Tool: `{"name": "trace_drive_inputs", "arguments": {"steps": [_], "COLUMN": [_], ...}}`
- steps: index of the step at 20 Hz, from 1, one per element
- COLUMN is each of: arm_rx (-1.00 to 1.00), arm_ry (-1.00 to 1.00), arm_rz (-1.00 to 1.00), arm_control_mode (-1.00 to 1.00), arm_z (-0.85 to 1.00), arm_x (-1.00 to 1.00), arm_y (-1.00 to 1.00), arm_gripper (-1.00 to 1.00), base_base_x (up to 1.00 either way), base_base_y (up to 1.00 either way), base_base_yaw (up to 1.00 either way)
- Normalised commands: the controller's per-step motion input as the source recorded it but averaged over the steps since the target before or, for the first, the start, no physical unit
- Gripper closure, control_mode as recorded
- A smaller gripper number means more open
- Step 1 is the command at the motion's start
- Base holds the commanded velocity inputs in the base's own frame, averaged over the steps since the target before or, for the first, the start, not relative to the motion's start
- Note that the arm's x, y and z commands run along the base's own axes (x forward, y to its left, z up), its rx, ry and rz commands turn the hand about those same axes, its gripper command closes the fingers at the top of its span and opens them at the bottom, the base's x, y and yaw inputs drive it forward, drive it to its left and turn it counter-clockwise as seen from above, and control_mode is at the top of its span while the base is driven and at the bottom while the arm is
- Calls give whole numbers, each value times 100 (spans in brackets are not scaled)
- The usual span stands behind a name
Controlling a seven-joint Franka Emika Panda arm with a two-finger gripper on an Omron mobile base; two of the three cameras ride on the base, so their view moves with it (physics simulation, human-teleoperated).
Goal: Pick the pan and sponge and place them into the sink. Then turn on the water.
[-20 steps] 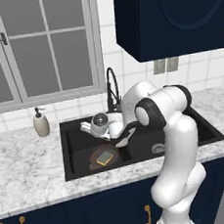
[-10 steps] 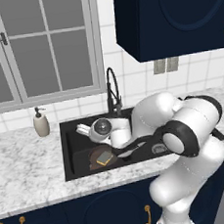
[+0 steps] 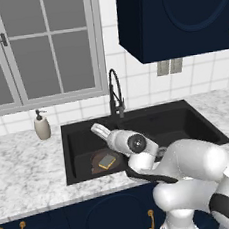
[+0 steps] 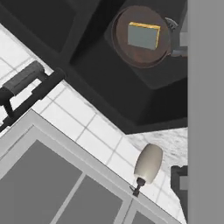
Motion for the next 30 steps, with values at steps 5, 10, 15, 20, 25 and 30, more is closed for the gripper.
{"name": "trace_drive_inputs", "arguments": {"steps": [5,10,15,20,25,30], "arm_rx": [20,18,25,34,27,10], "arm_ry": [0,4,0,0,1,1], "arm_rz": [0,-1,-10,-15,-4,0], "arm_control_mode": [-100,-100,-100,-100,-100,-100], "arm_z": [100,91,39,10,0,-11], "arm_x": [-52,-59,-59,-40,-9,11], "arm_y": [-34,-52,-76,-86,-72,-29], "arm_gripper": [-100,-100,-100,-100,-100,-100], "base_base_x": [0,0,0,0,0,0], "base_base_y": [0,0,0,0,0,0], "base_base_yaw": [0,0,0,0,0,0]}}
